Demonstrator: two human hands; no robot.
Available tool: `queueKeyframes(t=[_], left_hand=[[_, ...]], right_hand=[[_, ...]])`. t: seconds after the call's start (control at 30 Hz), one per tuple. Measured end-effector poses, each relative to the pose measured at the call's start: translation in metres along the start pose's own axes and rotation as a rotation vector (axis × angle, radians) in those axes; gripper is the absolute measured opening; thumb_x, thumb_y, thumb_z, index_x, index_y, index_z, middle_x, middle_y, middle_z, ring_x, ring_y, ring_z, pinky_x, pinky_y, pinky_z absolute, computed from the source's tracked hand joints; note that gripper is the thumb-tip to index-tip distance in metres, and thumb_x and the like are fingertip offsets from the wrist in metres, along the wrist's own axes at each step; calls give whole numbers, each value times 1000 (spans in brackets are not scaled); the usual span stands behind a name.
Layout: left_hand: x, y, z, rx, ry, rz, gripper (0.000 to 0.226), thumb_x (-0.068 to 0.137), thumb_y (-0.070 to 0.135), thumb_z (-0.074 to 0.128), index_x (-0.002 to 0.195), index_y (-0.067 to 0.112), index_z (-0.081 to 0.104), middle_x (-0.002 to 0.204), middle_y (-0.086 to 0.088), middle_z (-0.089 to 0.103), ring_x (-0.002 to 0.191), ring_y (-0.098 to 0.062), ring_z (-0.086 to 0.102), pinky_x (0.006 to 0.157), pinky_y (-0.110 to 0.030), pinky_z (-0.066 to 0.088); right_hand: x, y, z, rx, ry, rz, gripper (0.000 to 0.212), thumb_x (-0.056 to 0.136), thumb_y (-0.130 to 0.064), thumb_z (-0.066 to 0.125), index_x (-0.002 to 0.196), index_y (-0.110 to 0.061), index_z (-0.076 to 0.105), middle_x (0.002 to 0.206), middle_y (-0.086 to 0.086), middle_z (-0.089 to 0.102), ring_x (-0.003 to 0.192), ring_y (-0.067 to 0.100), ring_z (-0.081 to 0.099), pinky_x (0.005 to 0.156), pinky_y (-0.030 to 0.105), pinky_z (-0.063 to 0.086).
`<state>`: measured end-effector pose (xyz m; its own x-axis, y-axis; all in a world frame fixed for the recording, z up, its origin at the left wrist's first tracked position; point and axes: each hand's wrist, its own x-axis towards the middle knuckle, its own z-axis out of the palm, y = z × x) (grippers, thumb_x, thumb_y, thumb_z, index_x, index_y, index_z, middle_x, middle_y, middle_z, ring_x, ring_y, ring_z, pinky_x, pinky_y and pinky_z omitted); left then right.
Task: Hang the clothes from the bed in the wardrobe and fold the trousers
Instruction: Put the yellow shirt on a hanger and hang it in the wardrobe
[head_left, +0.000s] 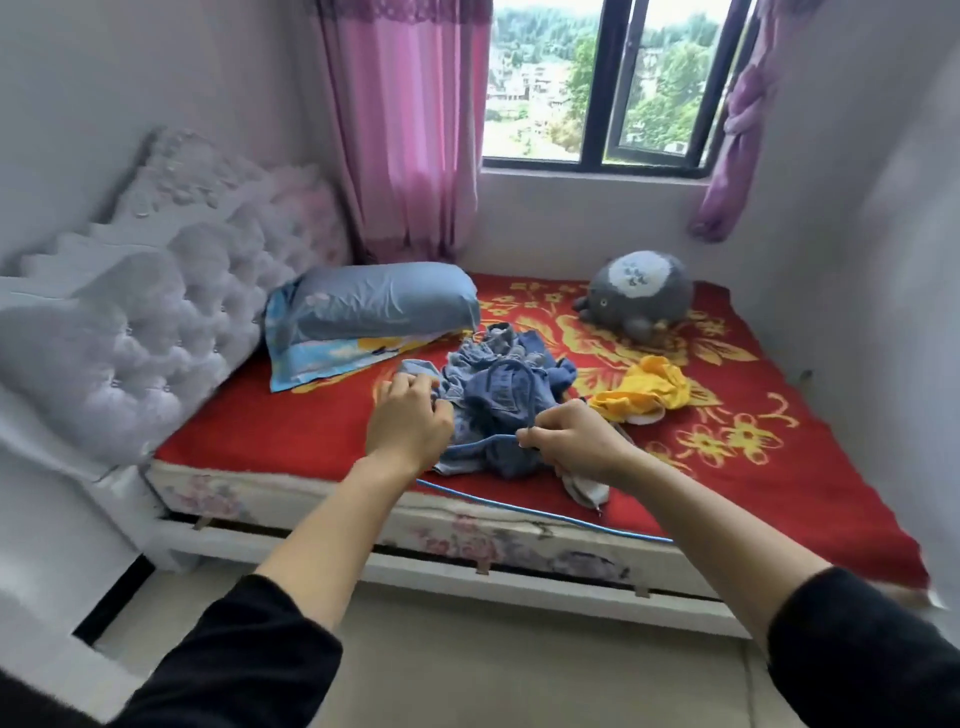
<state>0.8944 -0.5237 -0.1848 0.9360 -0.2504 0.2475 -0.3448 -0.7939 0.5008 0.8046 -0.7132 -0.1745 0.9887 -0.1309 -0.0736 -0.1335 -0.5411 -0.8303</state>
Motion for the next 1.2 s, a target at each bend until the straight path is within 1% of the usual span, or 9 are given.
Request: queueKeyframes(t=[0.1, 0.13, 0.23, 0.37, 0.57, 0.73, 0.93, 1.03, 1.2], left_hand=[[20, 40, 55, 12, -138, 47, 38, 92, 24, 43, 127, 13, 53, 132, -15, 49, 124, -31, 37, 104, -39, 30], [28, 52, 73, 11, -176, 69, 39, 93, 25, 42, 128, 13, 52, 132, -14, 48, 125, -30, 36, 104, -39, 31], [55, 86, 127, 14, -271, 113, 39, 95, 27, 40, 131, 14, 48, 132, -12, 46, 126, -29, 34, 102, -42, 36], [103, 122, 197, 58, -339, 188, 36, 94, 28, 41, 126, 13, 49, 127, -12, 48, 120, -30, 38, 96, -43, 40], [192, 158, 291, 129, -510, 249, 33, 95, 30, 40, 121, 12, 49, 125, -13, 48, 121, -31, 38, 95, -44, 38], [252, 189, 370, 184, -641, 293, 33, 94, 26, 40, 121, 10, 48, 127, -15, 47, 121, -33, 39, 97, -45, 39], [302, 219, 469, 233, -755, 301, 31, 93, 29, 40, 117, 11, 48, 127, -14, 46, 122, -33, 39, 94, -43, 40], [327, 235, 522, 232, -777, 282, 33, 92, 28, 41, 119, 11, 50, 126, -14, 48, 122, -33, 40, 93, -43, 40], [361, 255, 624, 215, -853, 236, 29, 93, 26, 42, 115, 9, 51, 120, -13, 50, 117, -34, 46, 91, -43, 43]], right_hand=[[7, 48, -45, -30, 108, 76, 43, 89, -26, 64, 58, 1, 53, 52, 15, 45, 51, 16, 42, 52, 26, 34], [11, 62, -58, -45, 146, 101, 41, 88, -27, 65, 60, 2, 54, 53, 14, 44, 50, 15, 41, 52, 27, 33], [32, 102, -91, -79, 245, 175, 35, 84, -28, 68, 58, -8, 55, 49, -1, 45, 42, 9, 39, 47, 25, 32], [70, 155, -132, -139, 326, 279, 30, 83, -27, 66, 63, -6, 56, 57, 6, 47, 54, 18, 44, 55, 31, 35], [133, 221, -202, -91, 414, 448, 22, 86, -18, 64, 70, -5, 60, 61, 8, 53, 56, 21, 50, 57, 34, 43], [174, 284, -245, -114, 473, 591, 21, 88, -20, 62, 73, -5, 62, 66, 7, 59, 66, 24, 58, 68, 38, 49], [232, 364, -294, -78, 538, 698, 18, 89, -23, 58, 74, -12, 60, 82, 10, 66, 86, 30, 61, 74, 34, 45], [265, 411, -316, -67, 529, 726, 21, 89, -21, 57, 71, -9, 58, 73, 5, 58, 79, 28, 57, 69, 34, 40], [319, 499, -351, -59, 530, 748, 37, 85, -16, 52, 55, -17, 32, 48, -5, 34, 52, 17, 35, 55, 35, 28]])
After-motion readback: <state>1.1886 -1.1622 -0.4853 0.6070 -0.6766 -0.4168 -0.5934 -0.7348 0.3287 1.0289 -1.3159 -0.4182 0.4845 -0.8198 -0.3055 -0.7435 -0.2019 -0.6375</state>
